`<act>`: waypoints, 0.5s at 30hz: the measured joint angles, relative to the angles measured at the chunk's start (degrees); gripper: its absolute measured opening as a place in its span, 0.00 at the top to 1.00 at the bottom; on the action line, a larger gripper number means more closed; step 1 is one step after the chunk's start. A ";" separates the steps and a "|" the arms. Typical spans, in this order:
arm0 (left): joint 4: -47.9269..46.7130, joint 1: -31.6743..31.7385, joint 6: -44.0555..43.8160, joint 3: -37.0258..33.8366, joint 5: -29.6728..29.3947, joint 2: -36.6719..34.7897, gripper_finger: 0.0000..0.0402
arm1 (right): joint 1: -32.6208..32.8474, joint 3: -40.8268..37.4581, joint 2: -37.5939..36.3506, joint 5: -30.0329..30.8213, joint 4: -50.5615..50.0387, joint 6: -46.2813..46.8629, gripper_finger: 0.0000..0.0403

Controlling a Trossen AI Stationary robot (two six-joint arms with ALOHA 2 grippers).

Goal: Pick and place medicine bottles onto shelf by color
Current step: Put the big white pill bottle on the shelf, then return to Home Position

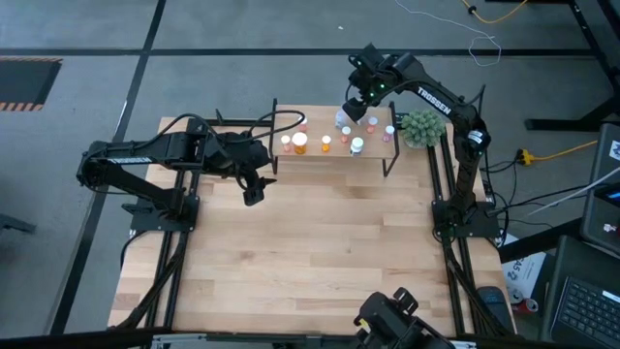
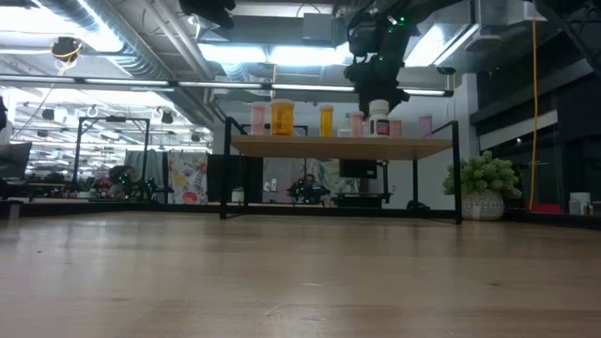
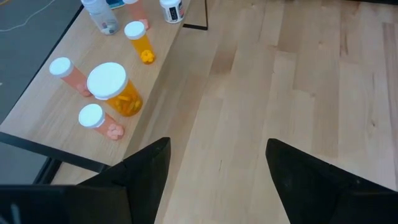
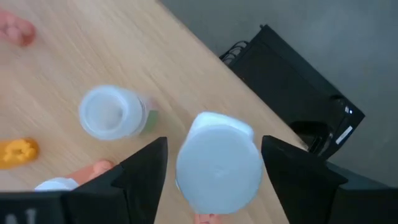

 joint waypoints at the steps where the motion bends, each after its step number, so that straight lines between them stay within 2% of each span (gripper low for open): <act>1: 0.00 0.00 0.00 0.00 0.00 0.00 0.35 | 0.00 0.35 0.00 0.02 0.19 0.00 0.35; 8: 0.00 0.00 0.00 0.00 -0.01 0.00 0.35 | 0.00 5.94 0.00 0.04 1.06 2.01 0.35; 15: -0.08 0.00 0.00 0.00 -0.02 0.00 0.35 | 0.00 15.83 -0.02 0.02 -1.09 6.41 0.35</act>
